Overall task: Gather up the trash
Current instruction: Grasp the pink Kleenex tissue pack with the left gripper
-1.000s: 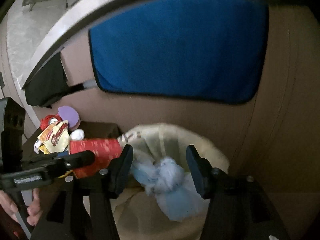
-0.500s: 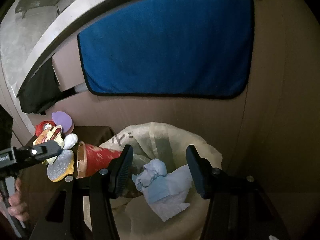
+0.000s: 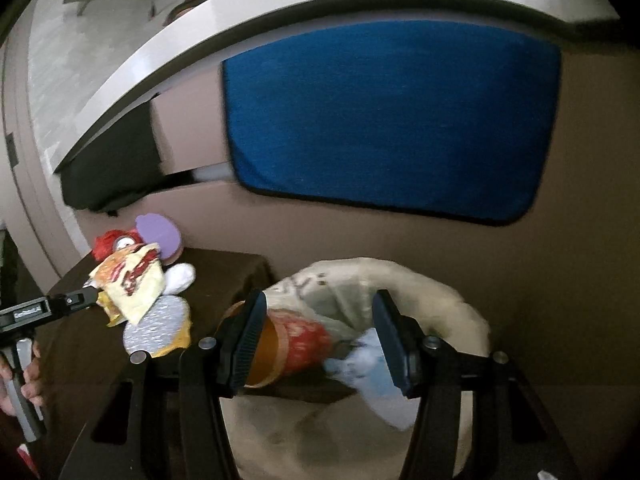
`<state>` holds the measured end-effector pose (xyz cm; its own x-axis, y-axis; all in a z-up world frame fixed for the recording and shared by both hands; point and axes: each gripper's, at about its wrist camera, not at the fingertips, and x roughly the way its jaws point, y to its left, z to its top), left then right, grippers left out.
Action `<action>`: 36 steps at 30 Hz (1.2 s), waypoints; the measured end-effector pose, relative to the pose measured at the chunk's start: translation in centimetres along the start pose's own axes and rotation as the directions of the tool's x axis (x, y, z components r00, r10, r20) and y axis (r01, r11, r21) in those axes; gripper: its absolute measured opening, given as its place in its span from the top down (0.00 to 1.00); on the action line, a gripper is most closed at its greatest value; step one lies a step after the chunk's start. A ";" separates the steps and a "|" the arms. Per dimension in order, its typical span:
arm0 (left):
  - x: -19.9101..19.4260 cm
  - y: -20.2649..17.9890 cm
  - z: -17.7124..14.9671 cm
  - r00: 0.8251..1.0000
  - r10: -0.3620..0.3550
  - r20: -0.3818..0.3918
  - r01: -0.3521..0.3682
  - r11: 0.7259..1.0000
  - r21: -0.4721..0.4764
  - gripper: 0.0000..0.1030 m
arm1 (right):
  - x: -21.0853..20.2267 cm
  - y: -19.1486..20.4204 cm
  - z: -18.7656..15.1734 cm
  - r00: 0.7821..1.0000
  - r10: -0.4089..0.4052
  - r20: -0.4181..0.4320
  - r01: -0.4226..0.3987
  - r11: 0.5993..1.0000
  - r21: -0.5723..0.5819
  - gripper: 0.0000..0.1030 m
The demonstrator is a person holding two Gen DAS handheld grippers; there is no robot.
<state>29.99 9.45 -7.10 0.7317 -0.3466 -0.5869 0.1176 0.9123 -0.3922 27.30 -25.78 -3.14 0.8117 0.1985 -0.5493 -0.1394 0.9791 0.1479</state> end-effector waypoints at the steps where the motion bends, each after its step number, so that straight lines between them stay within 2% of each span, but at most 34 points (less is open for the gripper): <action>1: -0.3 0.7 -0.1 1.000 0.016 0.003 -0.016 1.000 -0.003 0.53 | 0.2 0.6 0.0 1.000 0.011 -0.003 -0.011 1.000 -0.008 0.49; 4: -0.6 2.2 -0.3 0.999 0.048 0.008 -0.048 0.999 -0.014 0.53 | 1.0 2.8 -0.3 0.999 0.041 -0.021 -0.042 0.998 -0.037 0.49; 11: -1.7 6.9 -0.5 0.996 0.084 0.023 -0.081 0.988 -0.130 0.53 | 3.3 7.4 -1.3 0.991 0.105 -0.087 -0.114 0.988 -0.101 0.49; 18: -2.2 11.0 1.0 0.975 0.209 0.076 -0.200 0.974 -0.111 0.53 | 5.7 10.2 -2.4 0.977 0.147 -0.158 -0.168 0.977 -0.131 0.49; 21: -1.0 12.7 2.5 0.970 0.237 0.052 -0.230 0.967 -0.112 0.52 | 6.4 11.0 -2.6 0.971 0.164 -0.175 -0.187 0.974 -0.125 0.49; 25: 1.4 15.5 4.8 0.965 0.262 -0.007 -0.260 0.952 -0.164 0.51 | 7.2 12.1 -3.0 0.965 0.176 -0.197 -0.203 0.971 -0.129 0.49; 30: 4.2 17.1 5.7 0.959 0.270 -0.087 -0.281 0.945 -0.167 0.47 | 8.2 12.7 -3.3 0.956 0.188 -0.227 -0.220 0.967 -0.126 0.49; 36: 4.8 17.4 5.9 0.951 0.295 -0.093 -0.308 0.935 -0.178 0.47 | 8.9 12.9 -3.3 0.951 0.188 -0.245 -0.225 0.966 -0.130 0.49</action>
<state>39.53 24.92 -12.55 0.6678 -0.0806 -0.7400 -0.2345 0.9207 -0.3119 30.84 -11.24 -8.88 0.6070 0.3840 -0.6958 -0.3908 0.9066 0.1594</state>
